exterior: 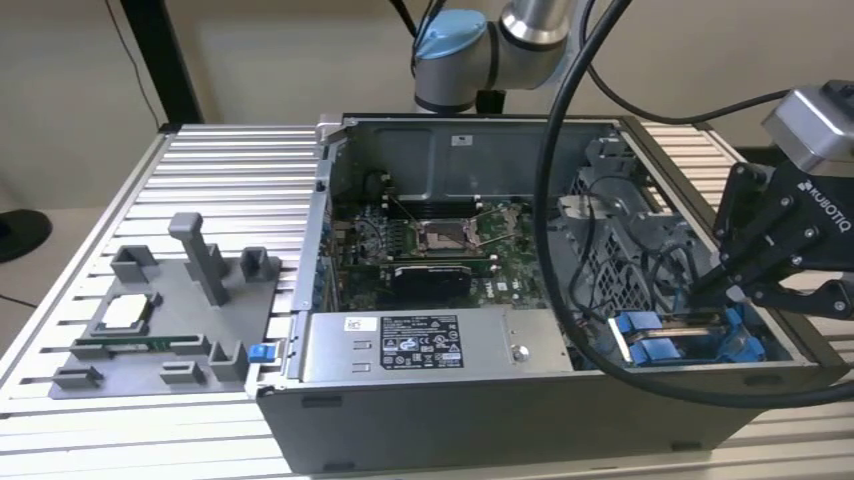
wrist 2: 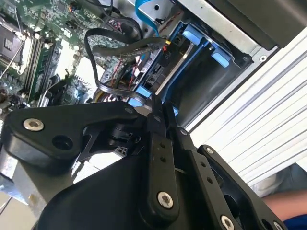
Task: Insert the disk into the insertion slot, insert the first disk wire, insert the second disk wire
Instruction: 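Insert the second disk wire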
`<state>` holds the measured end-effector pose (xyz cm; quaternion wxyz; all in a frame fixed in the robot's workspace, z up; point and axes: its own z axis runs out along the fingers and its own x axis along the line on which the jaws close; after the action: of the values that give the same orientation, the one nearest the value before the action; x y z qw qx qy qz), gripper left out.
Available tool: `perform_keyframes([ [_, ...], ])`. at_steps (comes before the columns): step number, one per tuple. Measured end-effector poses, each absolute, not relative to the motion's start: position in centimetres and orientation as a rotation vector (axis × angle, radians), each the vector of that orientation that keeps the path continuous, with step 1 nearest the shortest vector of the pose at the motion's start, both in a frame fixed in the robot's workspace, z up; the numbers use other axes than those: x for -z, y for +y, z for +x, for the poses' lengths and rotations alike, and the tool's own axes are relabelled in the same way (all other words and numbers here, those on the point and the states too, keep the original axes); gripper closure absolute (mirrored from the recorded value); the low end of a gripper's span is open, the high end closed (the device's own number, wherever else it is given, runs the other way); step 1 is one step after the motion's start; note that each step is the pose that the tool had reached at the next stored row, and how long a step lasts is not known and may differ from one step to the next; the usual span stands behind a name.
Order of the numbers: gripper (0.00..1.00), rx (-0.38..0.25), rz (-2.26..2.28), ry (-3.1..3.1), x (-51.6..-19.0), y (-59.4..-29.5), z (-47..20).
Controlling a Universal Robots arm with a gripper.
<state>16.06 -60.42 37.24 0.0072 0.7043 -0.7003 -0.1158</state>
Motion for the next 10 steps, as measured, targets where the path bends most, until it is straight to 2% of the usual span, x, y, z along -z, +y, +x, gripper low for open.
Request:
perform_keyframes([
  [10,1.00,0.305,2.225,-2.209,-36.55,-60.04,15.70],
])
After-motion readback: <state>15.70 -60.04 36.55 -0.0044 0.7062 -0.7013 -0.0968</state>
